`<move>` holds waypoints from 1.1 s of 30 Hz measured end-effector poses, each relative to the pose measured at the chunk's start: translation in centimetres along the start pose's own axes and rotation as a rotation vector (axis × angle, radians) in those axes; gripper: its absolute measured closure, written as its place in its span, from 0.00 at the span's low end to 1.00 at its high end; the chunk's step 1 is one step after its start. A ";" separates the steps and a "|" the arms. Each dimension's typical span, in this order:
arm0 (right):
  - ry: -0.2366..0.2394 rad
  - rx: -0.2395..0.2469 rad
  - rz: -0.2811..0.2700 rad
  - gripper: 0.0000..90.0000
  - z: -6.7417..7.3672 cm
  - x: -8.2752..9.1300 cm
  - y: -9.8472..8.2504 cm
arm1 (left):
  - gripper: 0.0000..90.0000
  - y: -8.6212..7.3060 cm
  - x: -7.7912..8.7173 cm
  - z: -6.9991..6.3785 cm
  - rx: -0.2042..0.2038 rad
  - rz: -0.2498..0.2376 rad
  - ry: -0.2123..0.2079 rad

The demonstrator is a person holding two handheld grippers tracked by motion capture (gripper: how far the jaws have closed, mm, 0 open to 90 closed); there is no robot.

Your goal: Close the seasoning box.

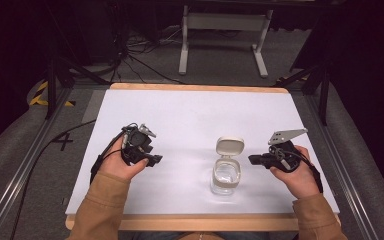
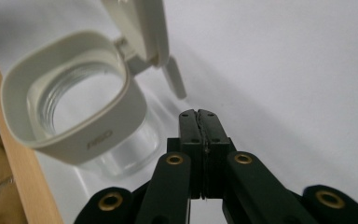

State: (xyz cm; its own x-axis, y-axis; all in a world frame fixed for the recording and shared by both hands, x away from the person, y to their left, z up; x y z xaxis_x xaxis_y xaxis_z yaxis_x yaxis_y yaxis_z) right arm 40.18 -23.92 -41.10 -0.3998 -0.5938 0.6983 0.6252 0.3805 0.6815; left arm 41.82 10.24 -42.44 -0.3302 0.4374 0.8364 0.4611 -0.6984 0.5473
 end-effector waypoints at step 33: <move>0.141 -0.011 -0.205 1.00 0.3 -0.5 4.2 | 0.54 -2.6 1.2 -0.2 0.037 0.015 0.031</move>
State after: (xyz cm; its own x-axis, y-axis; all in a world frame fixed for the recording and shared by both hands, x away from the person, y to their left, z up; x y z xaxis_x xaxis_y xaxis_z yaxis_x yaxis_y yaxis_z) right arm 42.78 -21.87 -38.53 -0.4220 -0.7515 0.5071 0.5483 0.2339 0.8029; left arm 40.11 12.43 -42.89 -0.3481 0.4094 0.8434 0.4959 -0.6831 0.5362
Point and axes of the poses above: each handheld gripper's, and its own axes: x roughly backward along the jaws, y roughly out of its top, z roughly to its left, the point moved 8 cm from there along -x, roughly forward along the jaws, and after that the axes turned 10 degrees about -x, right-handed, at the moved point
